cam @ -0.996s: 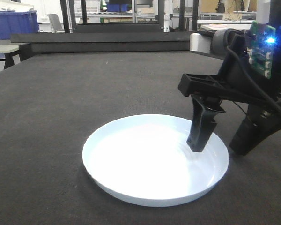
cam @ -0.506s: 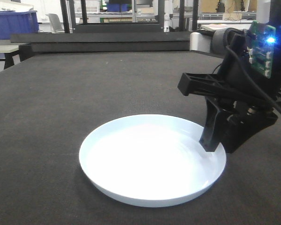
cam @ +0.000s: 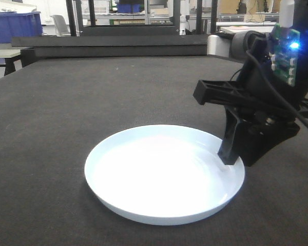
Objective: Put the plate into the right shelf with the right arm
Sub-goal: 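Lift the white plate upright with the right gripper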
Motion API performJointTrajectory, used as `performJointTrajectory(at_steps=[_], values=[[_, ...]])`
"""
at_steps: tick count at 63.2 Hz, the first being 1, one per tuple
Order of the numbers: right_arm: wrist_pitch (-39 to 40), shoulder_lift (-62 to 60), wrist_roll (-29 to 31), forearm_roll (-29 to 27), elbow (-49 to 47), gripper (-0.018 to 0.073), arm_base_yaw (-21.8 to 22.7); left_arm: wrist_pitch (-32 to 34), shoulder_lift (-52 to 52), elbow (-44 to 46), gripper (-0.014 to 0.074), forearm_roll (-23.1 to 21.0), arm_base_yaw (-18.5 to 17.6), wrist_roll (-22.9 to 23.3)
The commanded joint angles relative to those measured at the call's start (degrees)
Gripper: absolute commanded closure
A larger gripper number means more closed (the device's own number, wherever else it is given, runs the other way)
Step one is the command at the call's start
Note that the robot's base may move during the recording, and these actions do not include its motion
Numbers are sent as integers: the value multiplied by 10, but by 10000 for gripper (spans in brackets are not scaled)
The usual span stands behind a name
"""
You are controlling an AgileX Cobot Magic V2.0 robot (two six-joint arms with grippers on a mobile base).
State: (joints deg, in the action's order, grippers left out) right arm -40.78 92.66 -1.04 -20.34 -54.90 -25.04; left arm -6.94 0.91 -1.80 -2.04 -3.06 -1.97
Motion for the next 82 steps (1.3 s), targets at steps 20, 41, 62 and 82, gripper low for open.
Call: performJointTrajectory(at_steps=[20, 41, 62, 82], values=[[9, 12, 5, -10, -17, 412, 0, 49, 3, -6, 643, -4, 2, 2], [-14, -42, 5, -10, -17, 505, 1, 49, 3, -6, 643, -4, 2, 2], [22, -271, 5, 20, -16, 505, 1, 49, 3, -6, 643, -4, 2, 2], [37, -530, 5, 127, -15, 505, 1, 49, 3, -6, 643, -4, 2, 2]])
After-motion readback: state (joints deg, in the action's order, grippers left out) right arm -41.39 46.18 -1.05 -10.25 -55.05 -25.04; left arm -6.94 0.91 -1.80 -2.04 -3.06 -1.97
